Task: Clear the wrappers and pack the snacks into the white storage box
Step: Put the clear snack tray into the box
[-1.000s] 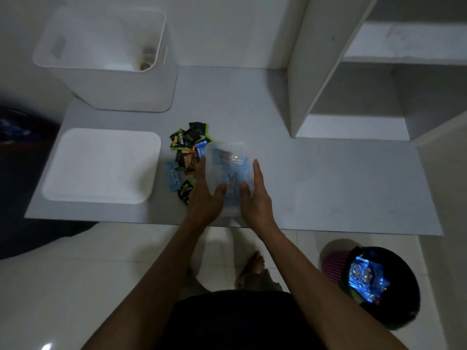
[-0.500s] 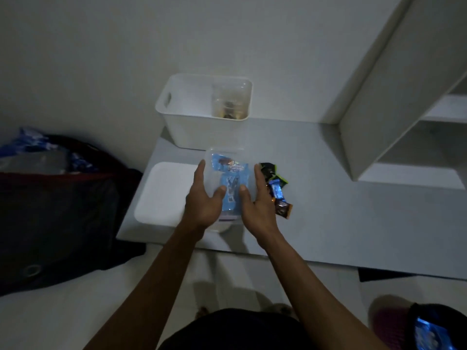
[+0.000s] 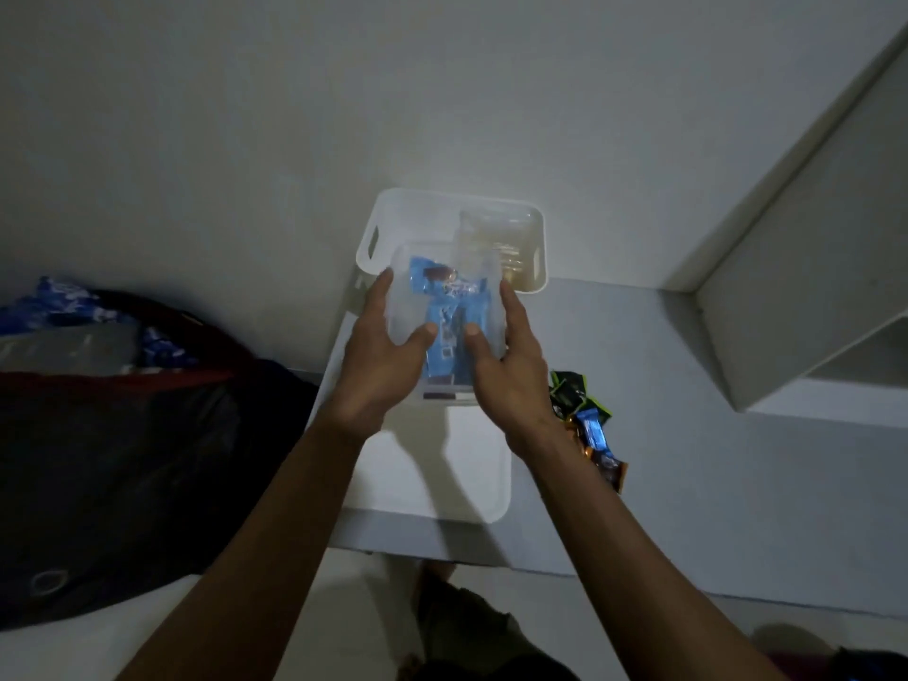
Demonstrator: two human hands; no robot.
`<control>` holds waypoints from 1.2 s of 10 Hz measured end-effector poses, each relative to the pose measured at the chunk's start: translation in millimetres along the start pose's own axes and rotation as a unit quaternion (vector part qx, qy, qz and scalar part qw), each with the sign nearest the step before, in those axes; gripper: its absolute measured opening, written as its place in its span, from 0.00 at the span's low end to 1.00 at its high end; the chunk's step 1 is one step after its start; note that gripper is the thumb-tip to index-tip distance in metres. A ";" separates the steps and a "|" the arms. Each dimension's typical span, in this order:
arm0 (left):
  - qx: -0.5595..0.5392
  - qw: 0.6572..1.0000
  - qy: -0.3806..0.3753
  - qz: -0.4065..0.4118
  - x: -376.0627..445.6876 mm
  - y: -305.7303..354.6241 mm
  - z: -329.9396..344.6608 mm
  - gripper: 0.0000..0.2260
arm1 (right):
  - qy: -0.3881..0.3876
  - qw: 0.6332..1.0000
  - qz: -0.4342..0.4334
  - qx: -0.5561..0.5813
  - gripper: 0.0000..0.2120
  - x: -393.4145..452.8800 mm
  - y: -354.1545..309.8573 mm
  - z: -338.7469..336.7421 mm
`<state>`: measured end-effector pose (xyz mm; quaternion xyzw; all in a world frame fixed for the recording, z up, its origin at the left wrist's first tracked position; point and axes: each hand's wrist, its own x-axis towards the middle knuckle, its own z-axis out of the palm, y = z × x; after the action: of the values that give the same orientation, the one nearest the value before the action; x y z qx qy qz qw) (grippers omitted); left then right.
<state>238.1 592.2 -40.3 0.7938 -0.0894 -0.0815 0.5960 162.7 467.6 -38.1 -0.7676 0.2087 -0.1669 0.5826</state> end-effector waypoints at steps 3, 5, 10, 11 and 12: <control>0.010 1.000 0.001 0.011 172.9 49.7 -15.9 0.35 | -0.002 0.998 -0.010 0.064 0.30 162.3 -43.8 37.0; 0.032 0.998 -0.028 -0.044 259.4 14.3 2.3 0.34 | -0.040 0.997 0.041 0.050 0.30 241.0 -13.9 62.2; 0.196 0.946 -0.152 -0.210 325.0 -99.0 41.0 0.37 | -0.186 0.948 0.256 -0.033 0.41 306.4 89.2 107.7; 0.203 0.944 -0.147 -0.213 332.1 -108.6 46.5 0.37 | -0.171 0.947 0.244 -0.120 0.40 315.4 100.1 114.7; 0.216 0.941 -0.144 -0.217 337.1 -113.1 50.6 0.39 | -0.187 0.935 0.263 -0.149 0.43 317.5 104.0 118.3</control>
<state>558.4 495.5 -170.7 0.8834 -0.0150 -0.3011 0.3588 480.8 377.3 -165.7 -0.7805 0.3132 0.1715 0.5132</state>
